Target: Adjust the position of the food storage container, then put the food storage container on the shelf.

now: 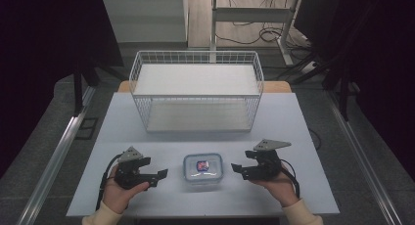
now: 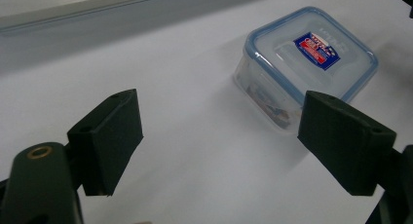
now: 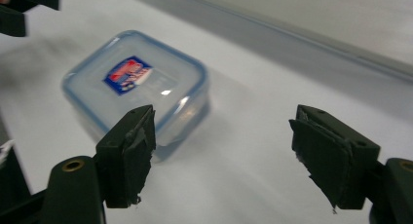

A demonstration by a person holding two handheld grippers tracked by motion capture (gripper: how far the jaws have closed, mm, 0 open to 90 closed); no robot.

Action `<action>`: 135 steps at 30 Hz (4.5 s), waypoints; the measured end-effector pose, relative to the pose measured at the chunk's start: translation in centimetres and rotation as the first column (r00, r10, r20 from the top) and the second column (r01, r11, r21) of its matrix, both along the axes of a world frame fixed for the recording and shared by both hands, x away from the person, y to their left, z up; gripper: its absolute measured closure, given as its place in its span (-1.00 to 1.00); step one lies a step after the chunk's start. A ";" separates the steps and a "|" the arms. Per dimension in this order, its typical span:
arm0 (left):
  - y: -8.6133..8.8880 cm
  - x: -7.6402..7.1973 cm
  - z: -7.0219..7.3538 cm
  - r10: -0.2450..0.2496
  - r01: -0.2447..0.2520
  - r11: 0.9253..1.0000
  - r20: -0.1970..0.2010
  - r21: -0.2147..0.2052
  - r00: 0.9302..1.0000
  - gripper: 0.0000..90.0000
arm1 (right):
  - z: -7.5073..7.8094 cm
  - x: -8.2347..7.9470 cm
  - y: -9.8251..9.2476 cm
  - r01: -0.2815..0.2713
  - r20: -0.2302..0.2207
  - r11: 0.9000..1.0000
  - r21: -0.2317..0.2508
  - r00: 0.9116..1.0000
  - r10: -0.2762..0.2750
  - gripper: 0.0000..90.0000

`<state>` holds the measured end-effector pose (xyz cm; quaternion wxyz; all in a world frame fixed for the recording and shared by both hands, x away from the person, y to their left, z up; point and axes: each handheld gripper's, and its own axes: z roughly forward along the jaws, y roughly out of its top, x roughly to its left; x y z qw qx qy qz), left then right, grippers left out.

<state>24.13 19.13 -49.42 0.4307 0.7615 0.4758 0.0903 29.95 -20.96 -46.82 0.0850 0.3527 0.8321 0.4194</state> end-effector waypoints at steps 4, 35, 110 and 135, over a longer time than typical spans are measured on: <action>0.0 0.0 -0.1 0.002 -0.002 1.000 -0.002 0.000 1.000 -0.65 | -0.2 0.0 0.2 -0.024 -0.026 0.999 0.028 0.999 0.025 -0.51; -1.4 1.2 0.0 -0.028 0.012 0.986 -0.095 -0.164 0.995 -0.59 | -1.5 1.0 2.9 -0.007 -0.202 0.992 0.128 0.979 0.033 -0.50; -4.5 3.7 -3.7 -0.157 -0.009 0.905 -0.353 -0.425 0.922 0.17 | -4.7 1.9 2.7 0.183 -0.559 0.934 0.305 0.829 0.020 0.15; -4.1 3.3 -2.1 -0.155 0.012 0.903 -0.301 -0.429 0.941 0.18 | -2.9 1.4 3.1 0.129 -0.478 0.941 0.312 0.878 0.038 0.16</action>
